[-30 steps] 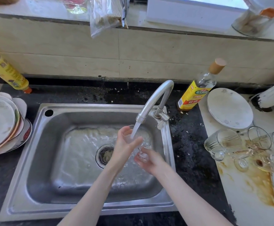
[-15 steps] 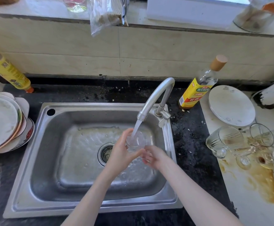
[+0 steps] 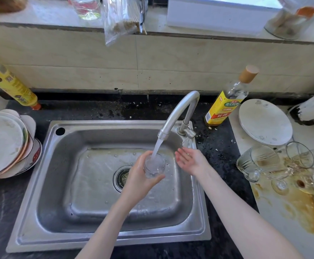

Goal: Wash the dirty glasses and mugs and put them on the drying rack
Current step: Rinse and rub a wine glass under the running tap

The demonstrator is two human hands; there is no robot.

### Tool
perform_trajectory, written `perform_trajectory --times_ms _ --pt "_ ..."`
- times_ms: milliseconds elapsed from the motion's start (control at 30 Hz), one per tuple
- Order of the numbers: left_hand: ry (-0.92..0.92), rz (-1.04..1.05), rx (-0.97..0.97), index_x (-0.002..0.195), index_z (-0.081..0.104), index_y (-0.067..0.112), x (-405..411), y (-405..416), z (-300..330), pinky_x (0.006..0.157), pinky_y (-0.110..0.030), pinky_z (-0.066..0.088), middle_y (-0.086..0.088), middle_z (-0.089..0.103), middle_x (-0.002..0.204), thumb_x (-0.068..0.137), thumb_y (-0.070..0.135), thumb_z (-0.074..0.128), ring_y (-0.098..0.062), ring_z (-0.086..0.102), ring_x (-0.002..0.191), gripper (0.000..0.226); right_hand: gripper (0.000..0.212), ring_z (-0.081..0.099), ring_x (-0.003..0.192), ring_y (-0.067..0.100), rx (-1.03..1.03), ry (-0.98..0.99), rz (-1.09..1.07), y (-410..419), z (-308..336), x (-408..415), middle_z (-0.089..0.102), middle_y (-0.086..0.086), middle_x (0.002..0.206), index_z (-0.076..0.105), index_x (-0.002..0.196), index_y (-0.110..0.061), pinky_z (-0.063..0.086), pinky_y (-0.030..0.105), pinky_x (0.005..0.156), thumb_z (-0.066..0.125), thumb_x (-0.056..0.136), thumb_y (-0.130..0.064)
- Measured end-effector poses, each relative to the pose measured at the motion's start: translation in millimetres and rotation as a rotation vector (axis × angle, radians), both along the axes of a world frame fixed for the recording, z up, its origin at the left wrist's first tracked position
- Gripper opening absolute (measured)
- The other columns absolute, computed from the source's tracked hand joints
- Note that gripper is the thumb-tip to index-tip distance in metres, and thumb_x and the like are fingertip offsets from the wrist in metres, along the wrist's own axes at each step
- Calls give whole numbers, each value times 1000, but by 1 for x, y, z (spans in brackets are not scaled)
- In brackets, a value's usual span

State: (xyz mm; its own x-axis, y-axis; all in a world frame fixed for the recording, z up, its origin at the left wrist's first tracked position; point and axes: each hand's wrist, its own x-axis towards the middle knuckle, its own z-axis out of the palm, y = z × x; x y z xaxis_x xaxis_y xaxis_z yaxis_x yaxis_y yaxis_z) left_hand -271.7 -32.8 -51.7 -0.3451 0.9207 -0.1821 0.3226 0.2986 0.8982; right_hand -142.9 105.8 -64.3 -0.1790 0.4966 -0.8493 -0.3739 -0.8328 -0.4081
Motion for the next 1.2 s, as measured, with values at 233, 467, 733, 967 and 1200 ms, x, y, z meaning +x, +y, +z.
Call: perform_trajectory --times_ms 233,467,733,967,1200 --pt "-6 9 -5 104 40 53 -5 5 1 76 -26 41 22 54 108 69 23 80 -10 52 84 61 16 59 99 22 -14 110 -75 13 34 4 54 12 106 53 97 4 46 24 72 42 97 -7" --pt "49 -19 17 119 44 30 -4 17 9 87 -19 37 22 48 118 72 20 78 -2 47 108 59 26 59 85 25 -44 288 -196 44 57 26 57 19 95 50 102 11 48 24 66 45 97 -14" --pt "-172 313 -68 116 46 21 -5 25 13 77 -15 46 9 58 106 73 26 78 1 56 82 54 24 61 82 22 97 126 0 25 50 27 62 12 94 57 96 3 48 25 64 47 97 -20" --pt "-1286 784 -400 112 44 14 -11 16 -22 67 -30 48 -18 55 110 82 37 67 -24 62 83 44 28 66 69 15 233 -170 800 -57 32 37 69 2 82 66 96 -8 46 21 58 54 93 -33" --pt "-1374 610 -554 110 44 10 9 6 -25 67 -35 45 -7 65 103 77 51 65 -23 61 94 56 32 58 82 5 453 -415 521 -90 18 9 63 -11 97 61 118 -19 42 16 65 57 91 -37"
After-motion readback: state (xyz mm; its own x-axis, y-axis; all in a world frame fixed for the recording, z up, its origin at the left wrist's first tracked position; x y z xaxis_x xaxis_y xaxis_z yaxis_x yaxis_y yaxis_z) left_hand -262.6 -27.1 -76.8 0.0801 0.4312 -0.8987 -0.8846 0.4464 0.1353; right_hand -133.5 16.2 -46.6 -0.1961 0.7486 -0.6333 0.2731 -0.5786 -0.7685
